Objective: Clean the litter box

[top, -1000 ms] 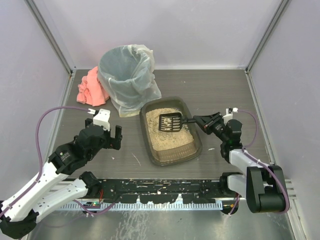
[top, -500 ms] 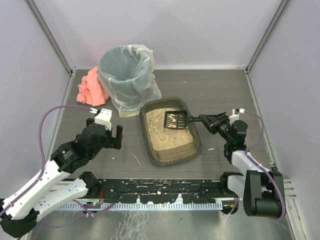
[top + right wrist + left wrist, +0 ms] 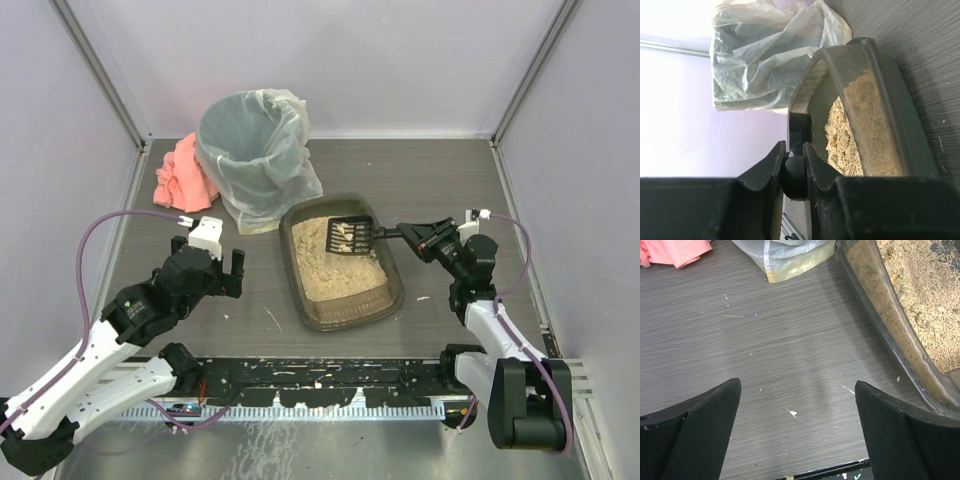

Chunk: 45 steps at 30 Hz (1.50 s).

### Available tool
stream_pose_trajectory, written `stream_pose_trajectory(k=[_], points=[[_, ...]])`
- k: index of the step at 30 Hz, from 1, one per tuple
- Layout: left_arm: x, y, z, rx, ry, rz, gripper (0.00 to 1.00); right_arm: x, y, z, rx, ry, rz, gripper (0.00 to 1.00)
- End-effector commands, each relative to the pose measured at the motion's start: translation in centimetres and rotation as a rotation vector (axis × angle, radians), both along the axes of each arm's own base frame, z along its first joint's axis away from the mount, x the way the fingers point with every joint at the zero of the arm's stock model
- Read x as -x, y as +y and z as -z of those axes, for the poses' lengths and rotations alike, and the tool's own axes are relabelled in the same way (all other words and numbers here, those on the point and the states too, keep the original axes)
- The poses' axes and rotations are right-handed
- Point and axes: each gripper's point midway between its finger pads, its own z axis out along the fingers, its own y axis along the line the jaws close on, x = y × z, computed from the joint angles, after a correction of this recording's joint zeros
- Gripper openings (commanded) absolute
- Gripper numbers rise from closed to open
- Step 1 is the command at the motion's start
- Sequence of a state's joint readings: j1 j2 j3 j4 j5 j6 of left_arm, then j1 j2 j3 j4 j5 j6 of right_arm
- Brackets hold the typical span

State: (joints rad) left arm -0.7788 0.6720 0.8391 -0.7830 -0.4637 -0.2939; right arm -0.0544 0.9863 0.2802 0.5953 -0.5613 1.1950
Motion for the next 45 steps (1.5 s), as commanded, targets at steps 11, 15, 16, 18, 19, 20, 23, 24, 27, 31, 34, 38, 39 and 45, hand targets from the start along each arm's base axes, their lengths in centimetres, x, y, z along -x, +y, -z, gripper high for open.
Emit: stream_pose_trajectory(k=[11,15,16,18,19,20,23,24,27,31,34,38,39,45], points=[[-0.5,0.9,-1.6,0.018,-0.062,-0.047,0.98,-4.0,3.1,-11.9,-0.047,-0.126,0.107,0.01],[-0.5,0.9,-1.5,0.009,-0.054,-0.042,0.98,-5.7,4.5,-15.0,-0.054,-0.155,0.14,0.01],[-0.5,0.9,-1.4,0.006,-0.052,-0.043,0.98,-6.2,4.8,-15.8,-0.062,-0.163,0.144,0.01],[-0.4,1.1,-1.4,-0.002,-0.049,-0.048,0.98,-7.1,5.4,-17.5,-0.094,-0.183,0.15,0.01],[-0.4,1.1,-1.4,-0.004,-0.05,-0.05,0.98,-7.7,5.7,-18.8,-0.11,-0.204,0.152,0.01],[-0.4,1.2,-1.4,-0.006,-0.051,-0.053,0.98,-8.2,6.0,-19.7,-0.119,-0.215,0.158,0.01],[-0.5,1.4,-1.4,-0.015,-0.05,-0.062,0.98,-9.9,7.0,-22.3,-0.12,-0.258,0.173,0.01],[-0.4,1.4,-1.4,-0.015,-0.049,-0.061,0.98,-10.6,7.4,-23.0,-0.115,-0.272,0.18,0.01],[-0.4,1.4,-1.2,-0.017,-0.044,-0.058,0.98,-13.1,9.3,-24.5,-0.081,-0.31,0.169,0.01],[-0.4,1.1,-1.1,-0.018,-0.033,-0.045,0.98,-15.9,11.5,-25.5,-0.011,-0.364,0.167,0.01],[-0.4,1.0,-0.9,-0.023,-0.026,-0.04,0.98,-17.9,13.0,-25.9,0.065,-0.433,0.161,0.01],[-0.3,0.8,-0.8,-0.025,-0.019,-0.031,0.98,-20.0,15.3,-26.5,0.204,-0.558,0.114,0.01],[-0.3,0.8,-0.7,-0.027,-0.015,-0.029,0.98,-20.0,16.2,-26.7,0.238,-0.609,0.075,0.01],[-0.3,0.5,-0.4,-0.032,0.001,-0.013,0.98,-19.8,19.3,-27.3,0.413,-0.827,-0.021,0.01]])
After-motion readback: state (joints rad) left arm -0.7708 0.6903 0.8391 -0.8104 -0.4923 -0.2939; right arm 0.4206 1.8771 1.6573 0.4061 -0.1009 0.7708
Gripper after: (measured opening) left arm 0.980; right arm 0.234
